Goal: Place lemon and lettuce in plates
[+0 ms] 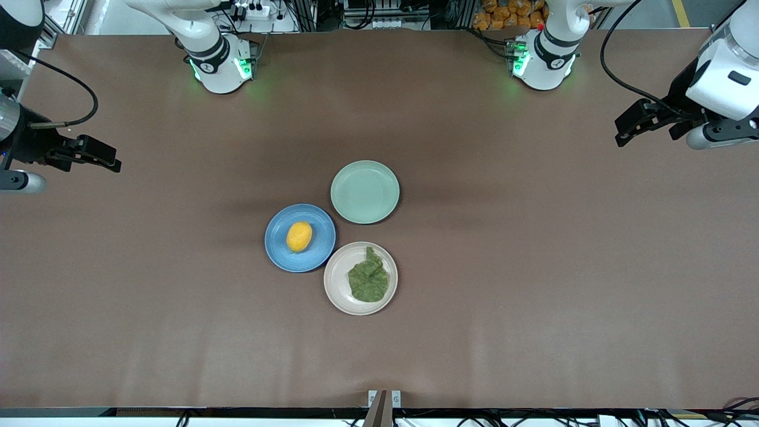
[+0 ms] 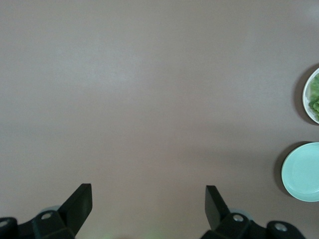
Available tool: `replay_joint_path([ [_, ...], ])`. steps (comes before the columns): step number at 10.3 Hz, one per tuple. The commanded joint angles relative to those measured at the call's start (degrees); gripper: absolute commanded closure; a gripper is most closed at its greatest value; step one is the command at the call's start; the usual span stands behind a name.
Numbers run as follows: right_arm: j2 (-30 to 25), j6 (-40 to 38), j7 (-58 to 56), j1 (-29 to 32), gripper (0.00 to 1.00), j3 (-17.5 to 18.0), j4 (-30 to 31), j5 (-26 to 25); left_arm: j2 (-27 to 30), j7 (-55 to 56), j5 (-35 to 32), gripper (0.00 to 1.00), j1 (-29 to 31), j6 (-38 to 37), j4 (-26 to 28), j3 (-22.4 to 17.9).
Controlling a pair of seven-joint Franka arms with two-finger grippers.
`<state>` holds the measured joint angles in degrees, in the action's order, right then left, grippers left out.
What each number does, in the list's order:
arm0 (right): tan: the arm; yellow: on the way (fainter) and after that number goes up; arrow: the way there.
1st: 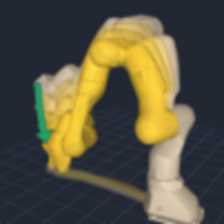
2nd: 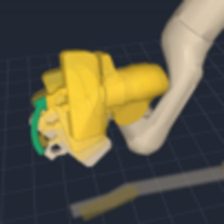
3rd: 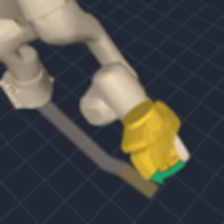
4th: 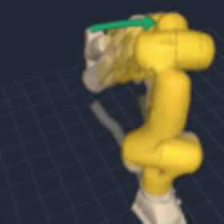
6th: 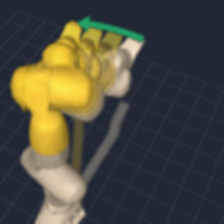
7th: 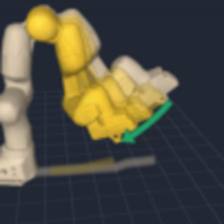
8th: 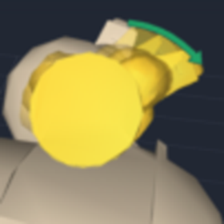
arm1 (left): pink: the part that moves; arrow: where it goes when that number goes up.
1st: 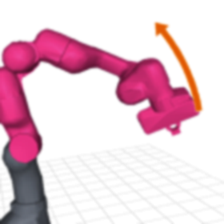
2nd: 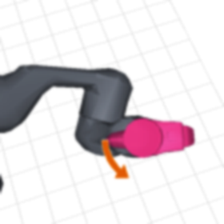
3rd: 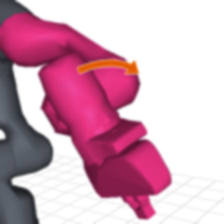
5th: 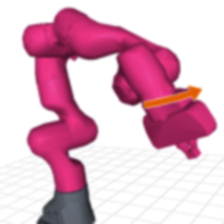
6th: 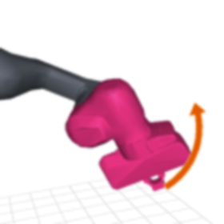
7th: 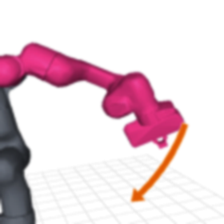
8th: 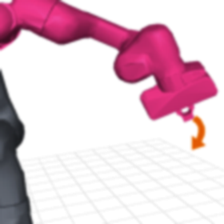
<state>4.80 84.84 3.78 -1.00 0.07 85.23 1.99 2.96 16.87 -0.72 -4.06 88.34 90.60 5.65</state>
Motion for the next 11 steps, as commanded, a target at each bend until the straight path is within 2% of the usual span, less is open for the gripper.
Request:
replay_joint_path([
  [1, -0.85, -0.03, -0.44, 0.56, 0.0, 0.55, 0.9, -0.85, 0.12, -1.49, -0.16, 0.0, 2.3, 0.78, 0.27, 2.44],
  [11, -0.94, -0.47, -0.44, 0.73, 0.0, 0.46, 0.9, -0.76, -0.5, -0.88, -0.6, 0.0, 2.3, 0.34, 0.36, 2.53],
])
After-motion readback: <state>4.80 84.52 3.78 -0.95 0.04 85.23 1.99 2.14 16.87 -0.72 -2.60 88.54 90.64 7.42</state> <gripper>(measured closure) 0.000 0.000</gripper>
